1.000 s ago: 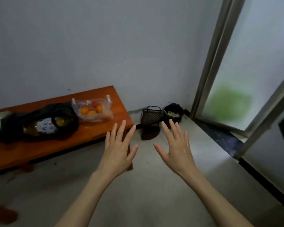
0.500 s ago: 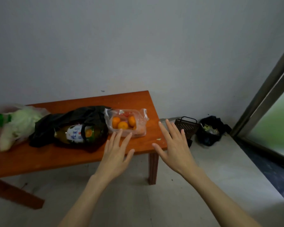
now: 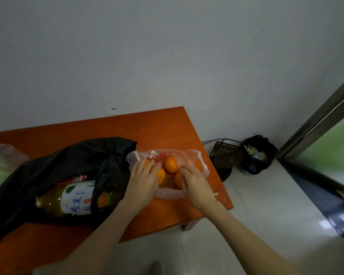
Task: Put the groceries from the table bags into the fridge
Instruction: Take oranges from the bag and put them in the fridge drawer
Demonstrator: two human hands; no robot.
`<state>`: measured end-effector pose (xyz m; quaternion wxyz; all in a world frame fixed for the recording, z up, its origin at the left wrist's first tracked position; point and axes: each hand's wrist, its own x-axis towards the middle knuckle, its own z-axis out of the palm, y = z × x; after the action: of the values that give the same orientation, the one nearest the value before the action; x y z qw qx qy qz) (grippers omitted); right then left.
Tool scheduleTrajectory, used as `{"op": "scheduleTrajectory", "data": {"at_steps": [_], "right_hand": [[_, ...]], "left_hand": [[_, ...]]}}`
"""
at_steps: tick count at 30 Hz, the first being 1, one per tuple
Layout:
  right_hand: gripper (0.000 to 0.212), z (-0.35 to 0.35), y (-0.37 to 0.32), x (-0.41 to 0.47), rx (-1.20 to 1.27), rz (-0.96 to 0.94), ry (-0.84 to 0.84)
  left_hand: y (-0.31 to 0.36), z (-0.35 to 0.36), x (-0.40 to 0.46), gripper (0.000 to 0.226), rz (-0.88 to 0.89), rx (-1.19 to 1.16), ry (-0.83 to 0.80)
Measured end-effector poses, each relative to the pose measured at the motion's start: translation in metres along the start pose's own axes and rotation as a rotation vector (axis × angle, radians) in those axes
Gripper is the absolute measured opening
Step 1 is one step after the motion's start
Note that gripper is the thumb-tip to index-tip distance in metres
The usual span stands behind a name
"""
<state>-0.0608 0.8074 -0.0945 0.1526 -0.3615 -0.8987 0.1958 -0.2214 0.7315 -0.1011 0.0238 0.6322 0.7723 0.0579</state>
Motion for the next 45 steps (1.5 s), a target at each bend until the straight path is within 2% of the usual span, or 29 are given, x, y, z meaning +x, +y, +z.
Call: {"op": "scheduleTrajectory", "data": {"at_steps": [4,6,9,13,18,22,25,29,34,37,40,42,45], "right_hand": [[0.035,0.033,0.017,0.025,-0.093,0.117,-0.240],[0.031,0.041,0.025,0.031,-0.172,0.180,-0.278],[0.046,0.054,0.039,0.039,-0.222,0.341,-0.330],[0.055,0.066,0.051,0.052,-0.234,0.439,-0.333],[0.081,0.078,0.051,0.059,-0.242,0.474,-0.443],[0.074,0.077,0.052,0.062,-0.307,0.468,-0.443],[0.080,0.073,0.052,0.058,-0.273,0.445,-0.432],[0.084,0.063,0.043,0.046,-0.242,0.395,-0.320],[0.080,0.033,0.024,0.040,-0.226,0.302,-0.047],[0.077,0.007,0.019,0.036,-0.209,0.232,0.063],[0.079,-0.024,0.008,0.025,-0.018,0.180,0.165],[0.080,-0.049,-0.003,0.011,0.156,0.236,0.227],[0.075,-0.085,-0.012,-0.026,0.239,0.300,0.366]], "left_hand": [[-0.007,0.011,0.036,0.037,0.089,0.043,-0.030],[-0.007,0.020,0.049,0.039,0.143,0.048,-0.061],[-0.016,0.039,0.067,0.042,0.105,0.054,-0.172],[-0.031,0.060,0.075,0.054,0.095,0.078,-0.284],[-0.038,0.075,0.080,0.070,0.129,0.151,-0.342],[-0.040,0.072,0.086,0.069,0.164,0.164,-0.353],[-0.042,0.070,0.083,0.068,0.192,0.103,-0.332],[-0.044,0.063,0.075,0.069,0.151,-0.083,-0.276],[-0.038,0.029,0.075,0.074,0.022,-0.390,-0.240],[-0.030,0.002,0.077,0.078,0.005,-0.579,-0.213],[-0.016,-0.031,0.076,0.077,0.065,-0.652,-0.077],[0.000,-0.056,0.072,0.075,0.107,-0.693,0.042],[0.038,-0.085,0.057,0.069,0.178,-0.730,0.170]]}}
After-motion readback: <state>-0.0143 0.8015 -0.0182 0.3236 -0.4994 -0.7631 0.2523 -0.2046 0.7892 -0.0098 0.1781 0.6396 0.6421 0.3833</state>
